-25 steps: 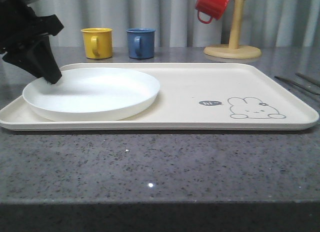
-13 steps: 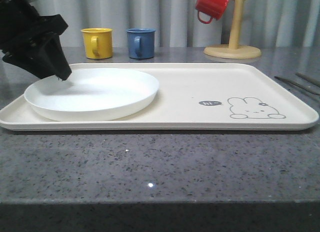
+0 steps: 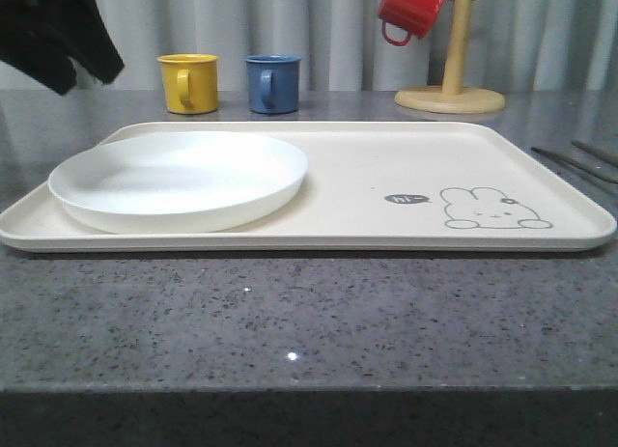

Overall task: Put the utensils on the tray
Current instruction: 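Lower the white plate onto the tray end nearest the left gripper and release, then raise the left gripper away from the plate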

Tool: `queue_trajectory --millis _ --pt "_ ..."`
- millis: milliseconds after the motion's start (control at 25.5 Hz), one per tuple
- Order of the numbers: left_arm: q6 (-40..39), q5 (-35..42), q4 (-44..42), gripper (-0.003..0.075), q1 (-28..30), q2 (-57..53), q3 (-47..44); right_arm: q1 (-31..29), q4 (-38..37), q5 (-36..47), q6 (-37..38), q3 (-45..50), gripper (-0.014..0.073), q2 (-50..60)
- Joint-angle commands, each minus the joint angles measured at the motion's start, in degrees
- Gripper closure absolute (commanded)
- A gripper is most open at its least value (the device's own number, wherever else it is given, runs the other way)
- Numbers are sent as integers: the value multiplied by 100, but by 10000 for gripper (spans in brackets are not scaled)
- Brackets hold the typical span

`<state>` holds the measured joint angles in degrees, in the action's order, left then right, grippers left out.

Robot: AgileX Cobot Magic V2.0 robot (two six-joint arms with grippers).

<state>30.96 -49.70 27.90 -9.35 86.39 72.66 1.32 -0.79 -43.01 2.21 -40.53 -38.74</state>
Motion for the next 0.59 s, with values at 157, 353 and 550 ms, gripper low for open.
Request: queue_trajectory --millis 157,353,550 --pt "22 47 -441 300 -754 -1653 -913 -18 -27 353 -26 -202 161 -8" --pt "-706 71 -1183 328 -1088 -2479 -1653 -18 -36 363 -26 -202 161 -8" --pt "-1837 120 -2032 350 -1113 -3180 -2160 -18 79 381 -26 -207 161 -15"
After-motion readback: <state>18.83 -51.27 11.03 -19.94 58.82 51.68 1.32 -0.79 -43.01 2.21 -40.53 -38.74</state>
